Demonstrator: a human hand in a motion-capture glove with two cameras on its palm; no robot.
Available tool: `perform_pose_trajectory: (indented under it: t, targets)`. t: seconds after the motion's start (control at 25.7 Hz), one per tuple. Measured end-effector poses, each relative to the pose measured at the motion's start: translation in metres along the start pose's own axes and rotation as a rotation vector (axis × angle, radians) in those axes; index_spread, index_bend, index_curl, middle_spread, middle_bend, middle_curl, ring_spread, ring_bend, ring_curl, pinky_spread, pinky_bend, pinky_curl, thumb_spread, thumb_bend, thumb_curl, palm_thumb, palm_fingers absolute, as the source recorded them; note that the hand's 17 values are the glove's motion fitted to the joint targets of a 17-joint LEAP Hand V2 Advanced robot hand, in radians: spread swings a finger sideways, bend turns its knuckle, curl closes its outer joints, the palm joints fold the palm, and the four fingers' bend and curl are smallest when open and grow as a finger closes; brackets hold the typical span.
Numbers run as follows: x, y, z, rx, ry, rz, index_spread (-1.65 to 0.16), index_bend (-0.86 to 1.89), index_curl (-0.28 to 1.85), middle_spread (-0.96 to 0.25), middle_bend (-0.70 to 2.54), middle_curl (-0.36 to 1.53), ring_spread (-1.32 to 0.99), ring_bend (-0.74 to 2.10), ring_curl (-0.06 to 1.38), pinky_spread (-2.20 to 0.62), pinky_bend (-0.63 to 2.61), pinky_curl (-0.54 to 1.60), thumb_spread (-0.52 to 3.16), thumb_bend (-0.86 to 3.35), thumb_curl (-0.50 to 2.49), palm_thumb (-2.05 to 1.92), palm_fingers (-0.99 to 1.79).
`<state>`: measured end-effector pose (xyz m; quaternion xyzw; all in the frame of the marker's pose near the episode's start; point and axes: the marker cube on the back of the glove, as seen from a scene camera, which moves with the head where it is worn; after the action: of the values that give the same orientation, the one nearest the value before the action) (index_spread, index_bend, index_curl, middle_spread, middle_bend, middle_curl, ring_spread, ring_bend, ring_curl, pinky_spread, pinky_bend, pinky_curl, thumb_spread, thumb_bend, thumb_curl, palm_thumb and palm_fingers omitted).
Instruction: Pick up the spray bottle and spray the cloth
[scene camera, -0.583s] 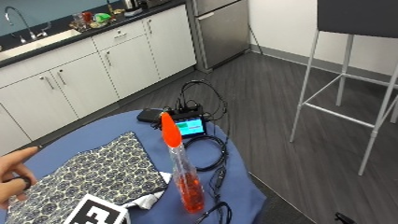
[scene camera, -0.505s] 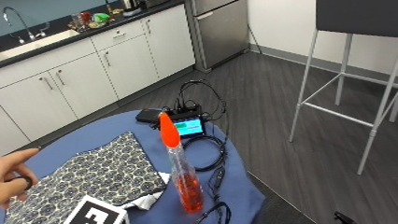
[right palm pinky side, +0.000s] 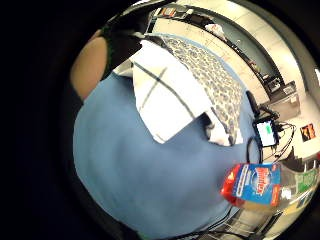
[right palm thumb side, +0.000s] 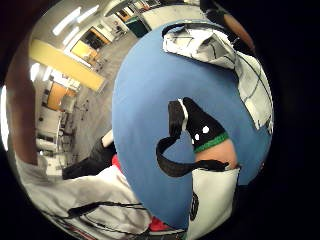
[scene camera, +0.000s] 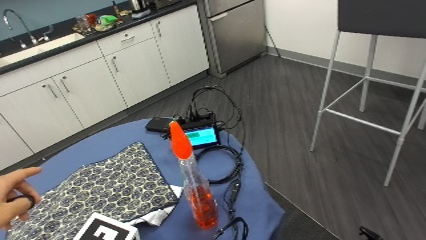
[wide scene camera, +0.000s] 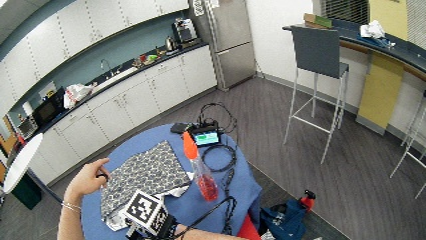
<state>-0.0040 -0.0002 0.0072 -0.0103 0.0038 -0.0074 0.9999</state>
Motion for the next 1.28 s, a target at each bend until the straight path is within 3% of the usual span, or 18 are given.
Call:
perform_pose_trajectory:
  t: [0.43, 0.54, 0.66, 0.85, 1.05, 1.28]
  targets:
    - [0.000, 0.013, -0.020, 0.045, -0.046, 0.001, -0.34, 0.14, 0.22, -0.04, 0.44, 0.29, 0.02, 0.20, 0.20, 0.20, 0.36, 0.19, 1.10, 0.20, 0.25, 0.58, 0.57]
    - [0.013, 0.031, -0.058, 0.140, -0.122, 0.010, -0.34, 0.13, 0.22, -0.04, 0.43, 0.30, 0.02, 0.21, 0.21, 0.20, 0.37, 0.20, 1.11, 0.16, 0.25, 0.55, 0.55]
    - [0.036, 0.056, -0.110, 0.346, -0.161, 0.044, -0.35, 0.12, 0.22, -0.04, 0.41, 0.30, 0.03, 0.21, 0.22, 0.20, 0.38, 0.21, 1.12, 0.14, 0.25, 0.54, 0.53]
    - [0.088, 0.134, -0.167, 0.684, -0.290, 0.240, -0.36, 0.11, 0.22, -0.04, 0.39, 0.31, 0.03, 0.22, 0.24, 0.21, 0.40, 0.22, 1.12, 0.09, 0.24, 0.52, 0.53]
    - [0.154, 0.204, -0.166, 0.910, -0.621, 0.417, -0.36, 0.11, 0.21, -0.04, 0.40, 0.33, 0.02, 0.27, 0.25, 0.20, 0.41, 0.23, 1.12, 0.04, 0.25, 0.51, 0.61]
    - [0.210, 0.185, -0.090, 0.845, -0.788, 0.675, -0.35, 0.11, 0.21, -0.03, 0.38, 0.34, 0.02, 0.28, 0.28, 0.20, 0.44, 0.25, 1.09, -0.01, 0.25, 0.49, 0.60]
